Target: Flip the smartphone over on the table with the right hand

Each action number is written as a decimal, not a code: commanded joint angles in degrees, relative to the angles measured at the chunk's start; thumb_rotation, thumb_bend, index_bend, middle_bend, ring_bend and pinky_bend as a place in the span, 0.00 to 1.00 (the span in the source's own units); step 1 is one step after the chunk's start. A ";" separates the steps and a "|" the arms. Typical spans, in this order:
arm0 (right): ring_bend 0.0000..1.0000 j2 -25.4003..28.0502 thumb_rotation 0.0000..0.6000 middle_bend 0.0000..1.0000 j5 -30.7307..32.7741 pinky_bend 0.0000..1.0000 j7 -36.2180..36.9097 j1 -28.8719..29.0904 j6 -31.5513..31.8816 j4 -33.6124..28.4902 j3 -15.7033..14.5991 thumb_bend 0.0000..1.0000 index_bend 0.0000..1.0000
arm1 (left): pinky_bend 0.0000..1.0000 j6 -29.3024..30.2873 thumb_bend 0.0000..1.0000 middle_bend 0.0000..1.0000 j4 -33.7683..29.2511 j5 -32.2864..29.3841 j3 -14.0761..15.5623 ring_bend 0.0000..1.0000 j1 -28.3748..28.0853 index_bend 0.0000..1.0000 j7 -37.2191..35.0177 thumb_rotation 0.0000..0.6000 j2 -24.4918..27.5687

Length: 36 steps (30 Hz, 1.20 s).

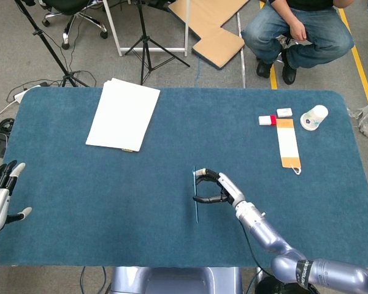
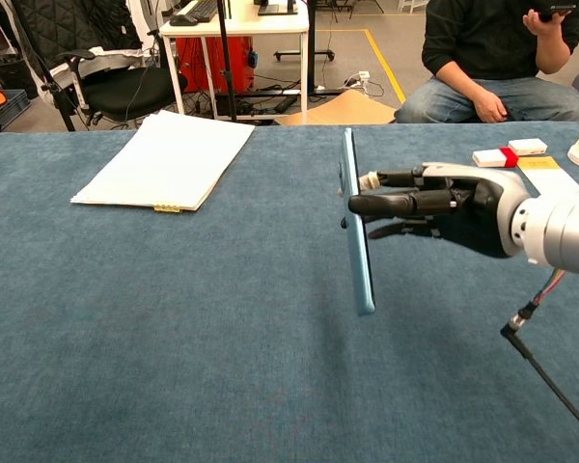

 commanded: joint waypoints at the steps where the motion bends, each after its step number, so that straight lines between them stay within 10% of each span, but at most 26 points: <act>1: 0.17 -0.26 1.00 0.54 1.95 0.18 8.51 -1.29 -7.11 0.72 2.46 0.28 0.50 | 0.00 -0.12 0.00 0.00 -0.01 -0.09 -0.01 0.00 -0.08 0.00 0.12 1.00 -0.08; 13: 0.17 -7.05 1.00 0.52 -4.53 0.19 15.79 -2.10 -12.49 9.04 2.85 0.29 0.50 | 0.00 -0.30 0.00 0.00 0.30 -0.72 -0.18 0.00 -0.11 0.00 -0.08 1.00 -0.04; 23: 0.00 -8.70 1.00 0.08 -12.08 0.02 11.71 -3.16 -6.22 14.50 0.77 0.28 0.14 | 0.00 -0.42 0.00 0.00 0.43 -0.93 -0.15 0.00 -0.16 0.00 0.21 1.00 -0.22; 36: 0.00 -6.77 1.00 0.02 -16.68 0.00 1.70 -3.27 3.86 18.64 0.82 0.27 0.09 | 0.00 -0.05 0.00 0.00 0.03 -0.32 0.20 0.00 -0.04 0.00 0.93 1.00 -0.47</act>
